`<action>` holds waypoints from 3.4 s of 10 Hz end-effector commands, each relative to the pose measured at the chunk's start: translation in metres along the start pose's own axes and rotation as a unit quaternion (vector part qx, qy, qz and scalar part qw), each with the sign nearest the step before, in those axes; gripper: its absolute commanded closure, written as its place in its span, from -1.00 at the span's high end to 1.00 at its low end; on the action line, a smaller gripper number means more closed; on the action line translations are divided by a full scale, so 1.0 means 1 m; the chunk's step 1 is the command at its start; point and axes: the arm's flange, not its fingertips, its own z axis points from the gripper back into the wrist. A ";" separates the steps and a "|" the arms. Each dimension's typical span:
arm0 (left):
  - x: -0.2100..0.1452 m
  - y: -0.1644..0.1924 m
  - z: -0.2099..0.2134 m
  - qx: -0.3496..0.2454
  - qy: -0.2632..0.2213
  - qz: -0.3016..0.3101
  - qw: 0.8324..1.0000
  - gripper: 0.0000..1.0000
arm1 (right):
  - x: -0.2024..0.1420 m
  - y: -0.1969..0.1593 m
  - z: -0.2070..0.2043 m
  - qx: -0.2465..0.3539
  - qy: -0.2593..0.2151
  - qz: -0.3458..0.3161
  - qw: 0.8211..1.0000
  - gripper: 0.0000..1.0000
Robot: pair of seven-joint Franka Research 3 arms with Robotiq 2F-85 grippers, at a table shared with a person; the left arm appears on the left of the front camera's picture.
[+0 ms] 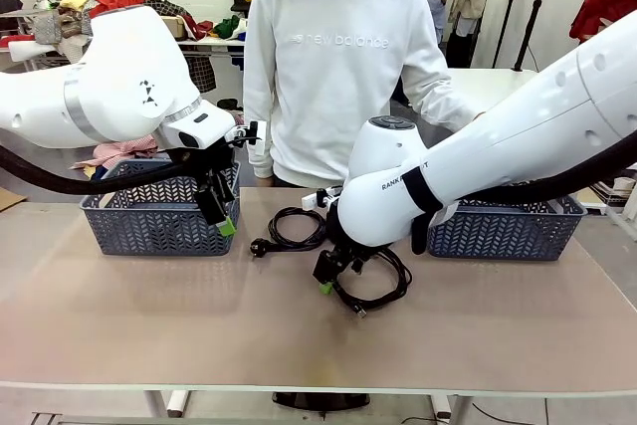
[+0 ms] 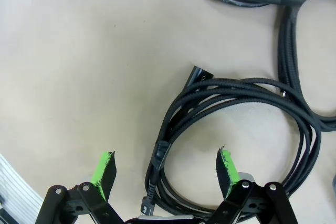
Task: Organize the cables according to human instructions.
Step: Pick up a bundle of cables and place it in the basket indicated by the human.
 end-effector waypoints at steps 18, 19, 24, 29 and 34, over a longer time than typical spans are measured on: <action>-0.001 -0.001 0.000 -0.001 -0.002 0.002 1.000 1.00 | 0.016 0.017 -0.006 -0.024 0.035 -0.006 0.999 -1.00; -0.001 -0.001 0.000 -0.001 -0.002 0.002 1.000 1.00 | 0.012 0.021 -0.001 -0.022 0.033 -0.010 0.999 -1.00; -0.001 -0.001 0.000 -0.001 -0.002 0.002 1.000 1.00 | -0.005 0.032 0.057 -0.054 0.074 0.024 0.995 -1.00; -0.001 -0.001 0.000 -0.001 -0.002 0.002 1.000 1.00 | -0.024 0.009 0.149 -0.070 0.069 0.183 0.978 -1.00; -0.001 -0.001 0.000 -0.001 -0.002 0.002 1.000 1.00 | -0.026 -0.058 0.219 -0.153 0.080 0.261 0.950 -1.00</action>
